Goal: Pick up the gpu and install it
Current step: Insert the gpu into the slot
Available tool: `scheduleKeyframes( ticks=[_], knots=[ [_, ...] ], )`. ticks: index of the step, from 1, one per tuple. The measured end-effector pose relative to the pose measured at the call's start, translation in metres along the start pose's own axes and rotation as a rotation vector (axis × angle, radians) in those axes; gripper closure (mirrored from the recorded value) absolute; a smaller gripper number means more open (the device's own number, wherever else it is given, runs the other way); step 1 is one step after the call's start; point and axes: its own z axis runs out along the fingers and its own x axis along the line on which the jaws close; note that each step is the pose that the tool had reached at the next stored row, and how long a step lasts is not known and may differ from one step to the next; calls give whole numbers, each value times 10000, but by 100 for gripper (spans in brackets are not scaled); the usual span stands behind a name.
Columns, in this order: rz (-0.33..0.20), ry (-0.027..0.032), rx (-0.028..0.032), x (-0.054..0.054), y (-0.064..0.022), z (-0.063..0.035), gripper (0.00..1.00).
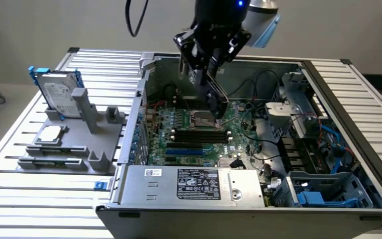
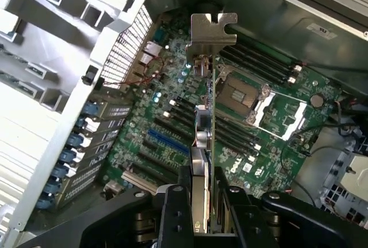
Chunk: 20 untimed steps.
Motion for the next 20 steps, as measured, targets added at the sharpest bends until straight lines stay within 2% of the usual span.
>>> scheduleKeyframes(
  ticks=[11,20],
  knots=[
    [-1993,-29,189,-4,-6,82,74],
    [-3587,-242,466,-5,-9,114,74]
  ],
)
